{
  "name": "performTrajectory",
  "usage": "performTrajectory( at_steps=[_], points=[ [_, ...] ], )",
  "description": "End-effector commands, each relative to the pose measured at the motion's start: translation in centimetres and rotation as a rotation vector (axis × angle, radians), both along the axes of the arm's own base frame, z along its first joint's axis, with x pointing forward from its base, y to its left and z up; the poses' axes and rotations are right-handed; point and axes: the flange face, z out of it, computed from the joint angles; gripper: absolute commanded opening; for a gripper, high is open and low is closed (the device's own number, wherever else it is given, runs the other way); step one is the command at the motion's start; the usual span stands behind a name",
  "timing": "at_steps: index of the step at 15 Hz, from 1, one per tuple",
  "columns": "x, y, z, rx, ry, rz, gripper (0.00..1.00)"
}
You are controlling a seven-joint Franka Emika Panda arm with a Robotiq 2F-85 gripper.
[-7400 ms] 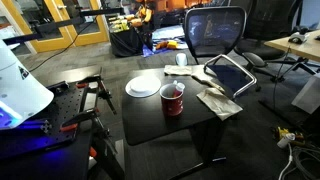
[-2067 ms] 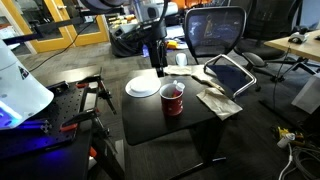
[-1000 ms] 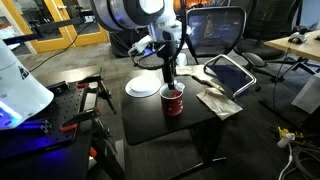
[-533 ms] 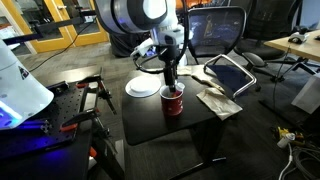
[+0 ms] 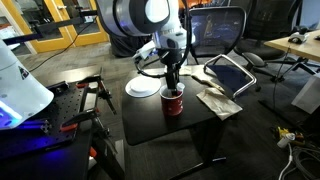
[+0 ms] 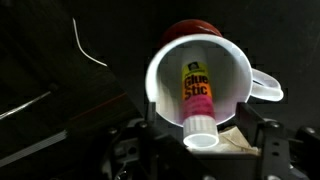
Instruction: Take the marker out of the mug and put it on the table
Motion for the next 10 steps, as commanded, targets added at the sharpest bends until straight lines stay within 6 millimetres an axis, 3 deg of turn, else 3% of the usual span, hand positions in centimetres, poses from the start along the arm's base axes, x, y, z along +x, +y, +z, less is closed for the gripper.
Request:
performTrajectory(
  at_steps=[1,6,7,10],
  points=[
    [0.54,-0.43,-0.08,0.004,-0.024,-0.019,0.52],
    [0.70,-0.59,-0.04,0.002,-0.029,-0.022,0.12],
    [0.71,-0.57,-0.02,0.003,-0.030,-0.022,0.08],
    [0.47,-0.47,0.42,0.001,-0.033,-0.020,0.08]
  ],
)
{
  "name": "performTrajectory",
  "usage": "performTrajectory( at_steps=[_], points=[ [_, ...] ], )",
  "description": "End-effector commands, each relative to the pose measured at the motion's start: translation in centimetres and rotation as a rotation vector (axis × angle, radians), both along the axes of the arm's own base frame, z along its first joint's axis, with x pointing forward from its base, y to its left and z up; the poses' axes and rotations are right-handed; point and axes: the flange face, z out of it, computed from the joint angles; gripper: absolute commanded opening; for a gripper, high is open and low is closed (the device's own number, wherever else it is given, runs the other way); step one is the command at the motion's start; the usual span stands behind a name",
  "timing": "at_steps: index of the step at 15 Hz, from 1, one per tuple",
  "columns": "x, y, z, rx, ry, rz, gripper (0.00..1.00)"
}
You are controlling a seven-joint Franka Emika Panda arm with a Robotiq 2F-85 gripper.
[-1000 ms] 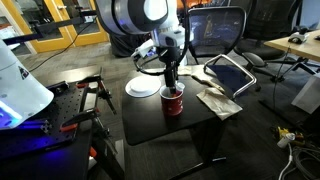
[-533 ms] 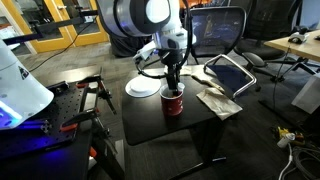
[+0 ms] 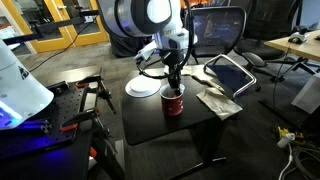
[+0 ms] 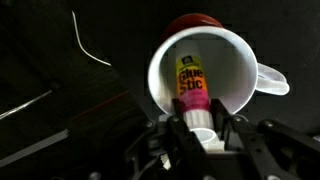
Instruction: Take the marker out of the mug and put it on the table
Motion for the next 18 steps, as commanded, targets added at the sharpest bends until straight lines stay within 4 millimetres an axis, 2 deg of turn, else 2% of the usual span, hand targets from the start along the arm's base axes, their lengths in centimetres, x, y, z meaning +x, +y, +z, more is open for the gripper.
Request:
performTrajectory(
  at_steps=[1,7,14,18],
  points=[
    [-0.2,0.0,1.0,-0.002,-0.030,-0.013,0.08],
    [-1.1,-0.5,5.1,-0.047,-0.078,-0.034,0.08],
    [-1.7,-1.2,12.3,-0.085,-0.203,-0.006,0.08],
    [-1.6,-0.9,15.3,-0.081,-0.272,0.020,0.08]
  ],
)
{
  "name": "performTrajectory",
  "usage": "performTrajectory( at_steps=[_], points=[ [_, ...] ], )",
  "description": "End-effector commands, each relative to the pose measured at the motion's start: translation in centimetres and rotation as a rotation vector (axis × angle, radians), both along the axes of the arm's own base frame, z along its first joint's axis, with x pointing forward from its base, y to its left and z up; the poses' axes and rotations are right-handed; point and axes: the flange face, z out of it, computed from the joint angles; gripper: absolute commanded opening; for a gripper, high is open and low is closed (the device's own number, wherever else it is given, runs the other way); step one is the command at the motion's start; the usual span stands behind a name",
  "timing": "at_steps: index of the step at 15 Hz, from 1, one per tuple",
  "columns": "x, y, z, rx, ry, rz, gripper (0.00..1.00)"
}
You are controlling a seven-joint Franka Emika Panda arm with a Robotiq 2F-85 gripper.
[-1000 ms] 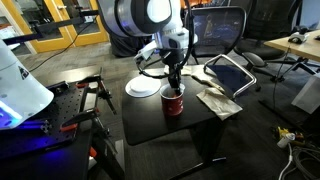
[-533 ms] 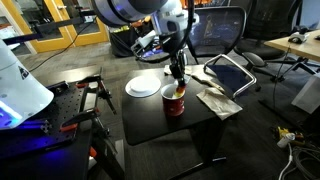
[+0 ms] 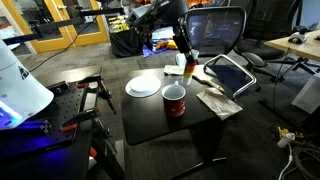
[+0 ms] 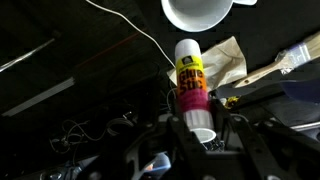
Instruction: Take the marker out of the mug and put it on the table
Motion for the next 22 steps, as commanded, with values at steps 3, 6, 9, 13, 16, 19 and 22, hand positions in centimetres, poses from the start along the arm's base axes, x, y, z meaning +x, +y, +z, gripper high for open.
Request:
performTrajectory(
  at_steps=[3,6,9,13,16,19,22],
  points=[
    [-0.4,1.1,3.7,0.008,-0.086,0.035,0.08],
    [0.4,2.3,4.3,0.023,-0.112,0.064,0.08],
    [1.4,4.3,4.1,0.059,-0.136,0.115,0.08],
    [2.6,7.6,3.1,0.121,-0.158,0.206,0.08],
    [3.4,10.8,0.7,0.184,-0.142,0.282,0.08],
    [4.5,14.0,-1.5,0.249,-0.092,0.353,0.08],
    [6.1,15.7,-2.4,0.320,-0.051,0.418,0.08]
  ],
)
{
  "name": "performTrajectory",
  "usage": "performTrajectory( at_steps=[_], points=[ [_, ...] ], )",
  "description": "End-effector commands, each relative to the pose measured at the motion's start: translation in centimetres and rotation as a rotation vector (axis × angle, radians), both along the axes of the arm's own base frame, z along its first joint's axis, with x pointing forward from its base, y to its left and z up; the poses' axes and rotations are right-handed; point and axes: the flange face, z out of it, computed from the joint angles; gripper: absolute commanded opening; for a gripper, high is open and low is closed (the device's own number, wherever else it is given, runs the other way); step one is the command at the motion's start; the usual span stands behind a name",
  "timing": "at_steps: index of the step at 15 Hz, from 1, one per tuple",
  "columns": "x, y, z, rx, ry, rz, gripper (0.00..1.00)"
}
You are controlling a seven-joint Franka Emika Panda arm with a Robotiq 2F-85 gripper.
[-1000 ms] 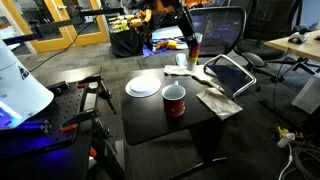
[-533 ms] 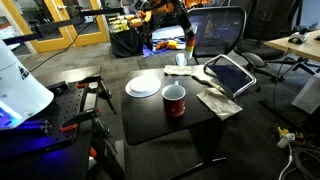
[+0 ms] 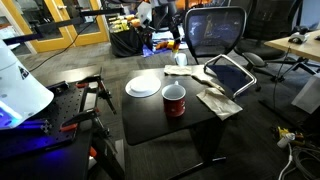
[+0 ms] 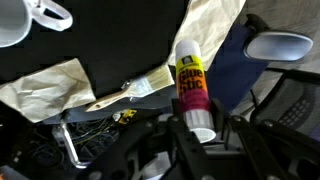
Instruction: Take the marker out of the mug and put it on the table
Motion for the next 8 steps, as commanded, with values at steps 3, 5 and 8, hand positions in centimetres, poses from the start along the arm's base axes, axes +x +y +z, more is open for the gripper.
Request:
performTrajectory(
  at_steps=[3,5,8],
  points=[
    [4.2,-0.1,-1.0,0.076,0.122,0.078,0.08],
    [5.1,-1.0,-1.3,0.064,0.198,0.078,0.08],
    [6.4,-2.1,-1.4,0.073,0.280,0.069,0.08]
  ],
)
